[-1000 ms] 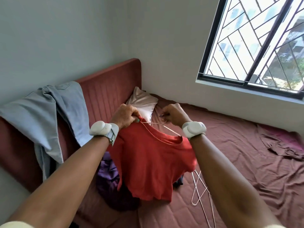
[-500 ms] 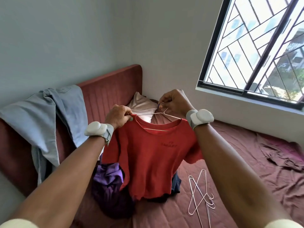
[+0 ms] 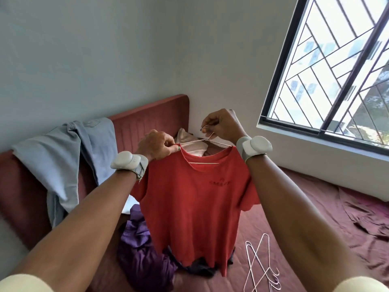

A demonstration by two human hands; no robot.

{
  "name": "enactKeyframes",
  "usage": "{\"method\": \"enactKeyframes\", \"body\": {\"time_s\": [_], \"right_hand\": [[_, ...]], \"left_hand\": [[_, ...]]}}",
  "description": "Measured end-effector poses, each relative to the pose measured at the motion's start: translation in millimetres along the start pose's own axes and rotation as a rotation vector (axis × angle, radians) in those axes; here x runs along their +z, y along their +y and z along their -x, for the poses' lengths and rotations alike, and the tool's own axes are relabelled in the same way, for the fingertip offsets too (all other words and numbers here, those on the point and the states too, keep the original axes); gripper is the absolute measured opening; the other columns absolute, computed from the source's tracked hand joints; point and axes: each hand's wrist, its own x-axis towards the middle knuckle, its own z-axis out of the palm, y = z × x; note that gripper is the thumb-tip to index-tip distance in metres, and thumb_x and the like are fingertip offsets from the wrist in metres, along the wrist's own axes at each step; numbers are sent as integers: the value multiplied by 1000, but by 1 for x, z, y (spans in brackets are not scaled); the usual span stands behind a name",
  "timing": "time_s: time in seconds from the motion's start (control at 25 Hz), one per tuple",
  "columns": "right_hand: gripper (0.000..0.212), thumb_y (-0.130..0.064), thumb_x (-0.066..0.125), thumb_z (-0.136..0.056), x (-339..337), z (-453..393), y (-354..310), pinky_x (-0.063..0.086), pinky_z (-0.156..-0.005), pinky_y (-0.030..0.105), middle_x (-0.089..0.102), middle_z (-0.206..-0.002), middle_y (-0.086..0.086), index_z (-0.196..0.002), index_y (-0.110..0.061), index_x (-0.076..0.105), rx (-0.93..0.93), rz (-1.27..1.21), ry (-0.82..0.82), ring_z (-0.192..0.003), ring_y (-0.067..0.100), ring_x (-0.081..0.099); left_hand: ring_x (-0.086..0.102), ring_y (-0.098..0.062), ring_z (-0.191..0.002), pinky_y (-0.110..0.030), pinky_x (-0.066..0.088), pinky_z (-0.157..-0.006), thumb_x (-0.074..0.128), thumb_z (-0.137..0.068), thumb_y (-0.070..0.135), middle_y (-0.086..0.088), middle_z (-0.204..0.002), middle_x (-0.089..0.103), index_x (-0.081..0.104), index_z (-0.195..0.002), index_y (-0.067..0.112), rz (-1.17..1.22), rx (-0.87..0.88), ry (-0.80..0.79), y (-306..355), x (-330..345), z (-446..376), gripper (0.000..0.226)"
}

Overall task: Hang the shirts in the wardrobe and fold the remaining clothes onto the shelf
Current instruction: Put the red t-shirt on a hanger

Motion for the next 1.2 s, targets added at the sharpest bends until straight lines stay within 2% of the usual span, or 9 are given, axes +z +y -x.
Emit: {"method": "enactKeyframes", "body": {"time_s": [0.08, 0.2, 0.36, 0.56, 0.68, 0.8, 0.84, 1.0, 1.2], "right_hand": [[12, 2, 77, -68, 0, -6, -3, 60, -68, 35, 73, -69, 7, -74, -9, 75, -42, 59, -55, -64, 17, 70], [11, 8, 75, -71, -4, -16, -8, 59, -62, 26, 71, -67, 5, -76, -2, 74, -38, -51, -24, -55, 7, 67], [8, 9, 74, -74, -11, -28, -17, 61, -60, 32, 72, -71, 18, -81, 5, 73, -78, -126, -106, -62, 26, 71], [21, 2, 76, -77, -22, -42, -6, 61, -69, 30, 73, -76, 7, -97, -2, 73, -37, -246, -26, -70, 14, 71], [36, -4, 81, -72, -28, -51, 7, 55, -79, 17, 74, -89, 9, -106, -9, 71, -32, -138, 75, -75, 2, 67], [51, -8, 83, -69, -16, -56, 1, 41, -82, 4, 71, -108, 9, -118, -7, 67, -118, -51, 117, -96, 15, 63], [58, -11, 83, -69, -4, -62, -7, 36, -87, 6, 67, -115, 10, -123, -8, 63, -182, -28, 115, -105, 19, 59], [84, -26, 82, -69, 58, -95, -64, 31, -109, 38, 50, -138, 7, -143, -16, 43, -437, 71, 105, -129, 25, 40], [102, -30, 84, -64, 106, -120, -158, 19, -116, 51, 44, -142, 12, -150, -13, 30, -670, 288, 318, -134, 29, 36]], "left_hand": [[64, -14, -73, -34, 55, -72, 70, -76, 53, 10, -69, 67, 74, -79, 29, -3, 44, -49, 4, -8, -6, 25], [65, -14, -76, -33, 53, -76, 72, -80, 37, 9, -74, 68, 77, -89, 27, 30, 173, -110, 23, -17, -19, 14], [65, -11, -71, -32, 54, -78, 69, -85, 21, 1, -82, 75, 76, -92, 20, 58, 220, -28, 44, -22, -37, 11], [68, -21, -80, -40, 56, -77, 56, -91, 31, 0, -83, 73, 71, -93, 27, -71, 132, 120, 52, -25, -46, 15], [70, -22, -78, -41, 54, -83, 56, -90, 33, 2, -78, 73, 69, -88, 26, -106, 51, 216, 47, -41, -53, 15], [69, -24, -79, -42, 52, -87, 55, -90, 30, 0, -77, 73, 70, -89, 23, -138, -33, 263, 34, -75, -57, 16], [69, -24, -80, -41, 52, -86, 55, -90, 29, 0, -77, 73, 70, -90, 23, -146, -68, 285, 28, -91, -54, 16], [69, -16, -69, -33, 54, -80, 57, -87, 30, 2, -70, 72, 68, -86, 21, -137, -227, 396, -3, -160, -28, 14], [68, -12, -63, -34, 56, -79, 58, -86, 29, 4, -64, 71, 70, -84, 22, -225, -324, 527, -40, -240, 22, 13]]}}
